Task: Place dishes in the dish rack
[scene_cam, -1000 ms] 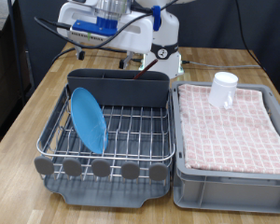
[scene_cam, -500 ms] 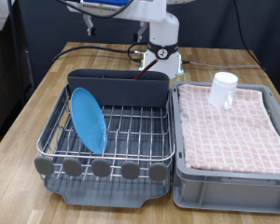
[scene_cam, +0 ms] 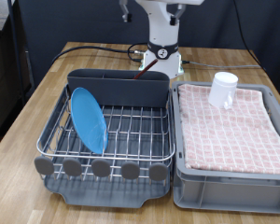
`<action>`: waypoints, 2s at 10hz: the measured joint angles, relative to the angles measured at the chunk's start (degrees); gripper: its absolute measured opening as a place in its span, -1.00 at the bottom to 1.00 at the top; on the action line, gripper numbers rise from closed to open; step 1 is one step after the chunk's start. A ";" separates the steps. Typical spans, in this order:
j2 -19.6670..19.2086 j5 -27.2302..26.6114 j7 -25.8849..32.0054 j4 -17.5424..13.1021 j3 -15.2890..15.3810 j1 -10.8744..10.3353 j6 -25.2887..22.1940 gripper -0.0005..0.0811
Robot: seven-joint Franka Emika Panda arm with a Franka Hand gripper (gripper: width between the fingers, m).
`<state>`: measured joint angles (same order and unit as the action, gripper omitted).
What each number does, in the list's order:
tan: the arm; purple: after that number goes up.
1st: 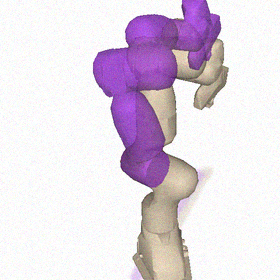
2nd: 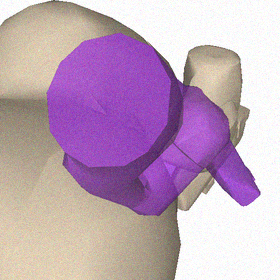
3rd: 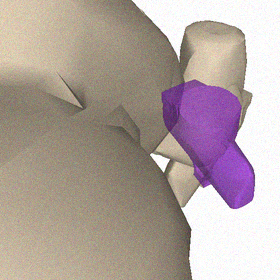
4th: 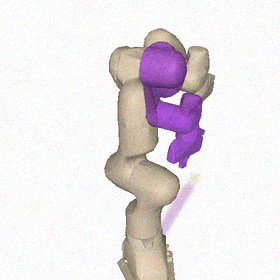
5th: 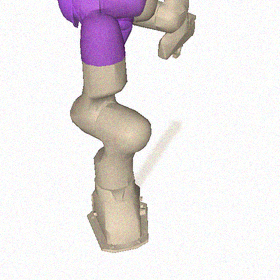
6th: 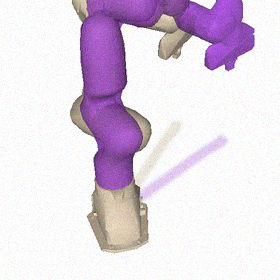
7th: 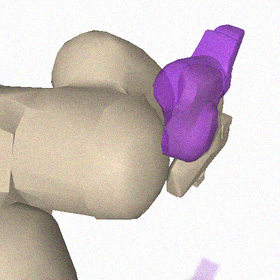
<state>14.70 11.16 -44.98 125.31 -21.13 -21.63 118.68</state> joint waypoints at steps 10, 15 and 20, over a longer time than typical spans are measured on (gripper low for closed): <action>2.58 -4.47 -6.32 3.72 8.26 -3.20 -1.87 0.98; 3.46 -5.59 -8.35 6.90 12.53 -3.71 -2.50 0.98; 3.46 -7.51 -10.44 8.50 13.68 -3.70 -3.60 0.98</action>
<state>18.16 3.66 -55.42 133.82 -7.46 -25.34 115.08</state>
